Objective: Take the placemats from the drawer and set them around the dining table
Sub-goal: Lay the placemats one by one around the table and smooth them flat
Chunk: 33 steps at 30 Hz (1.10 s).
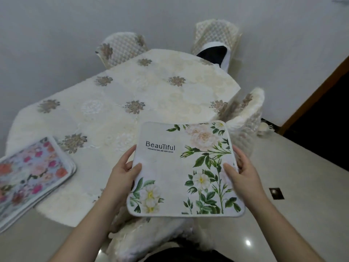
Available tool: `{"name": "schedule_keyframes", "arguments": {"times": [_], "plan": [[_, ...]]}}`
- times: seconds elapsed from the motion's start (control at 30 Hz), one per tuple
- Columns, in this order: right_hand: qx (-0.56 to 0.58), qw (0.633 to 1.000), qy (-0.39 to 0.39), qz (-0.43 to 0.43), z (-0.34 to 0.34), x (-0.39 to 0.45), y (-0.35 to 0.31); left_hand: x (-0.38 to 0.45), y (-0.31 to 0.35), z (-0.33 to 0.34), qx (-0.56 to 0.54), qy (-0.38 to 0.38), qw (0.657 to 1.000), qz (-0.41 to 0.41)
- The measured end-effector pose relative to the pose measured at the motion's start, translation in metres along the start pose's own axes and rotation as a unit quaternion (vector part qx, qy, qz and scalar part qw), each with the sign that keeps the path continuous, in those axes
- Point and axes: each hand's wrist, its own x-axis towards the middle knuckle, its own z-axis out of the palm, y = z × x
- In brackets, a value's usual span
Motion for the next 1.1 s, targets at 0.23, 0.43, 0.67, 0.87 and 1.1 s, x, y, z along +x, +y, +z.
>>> {"name": "schedule_keyframes", "arguments": {"times": [0.23,0.43,0.67,0.87,1.1], "plan": [[-0.004,0.989,-0.150,-0.011,0.020,0.071,-0.017,-0.026,-0.013,-0.004,-0.061,0.136,0.989,-0.016],[-0.047,0.967,-0.245,-0.051,0.078,0.094,-0.024,-0.046,-0.029,-0.032,-0.063,0.247,0.967,-0.016],[-0.109,0.936,-0.322,-0.086,0.161,0.104,-0.025,-0.057,-0.053,-0.081,-0.126,0.352,0.927,-0.023],[-0.171,0.923,-0.326,-0.114,0.224,0.111,-0.026,-0.025,-0.077,-0.126,-0.120,0.366,0.921,-0.060],[-0.220,0.928,-0.283,-0.098,0.251,0.138,-0.002,0.035,-0.089,-0.141,-0.054,0.351,0.932,-0.067]]}}
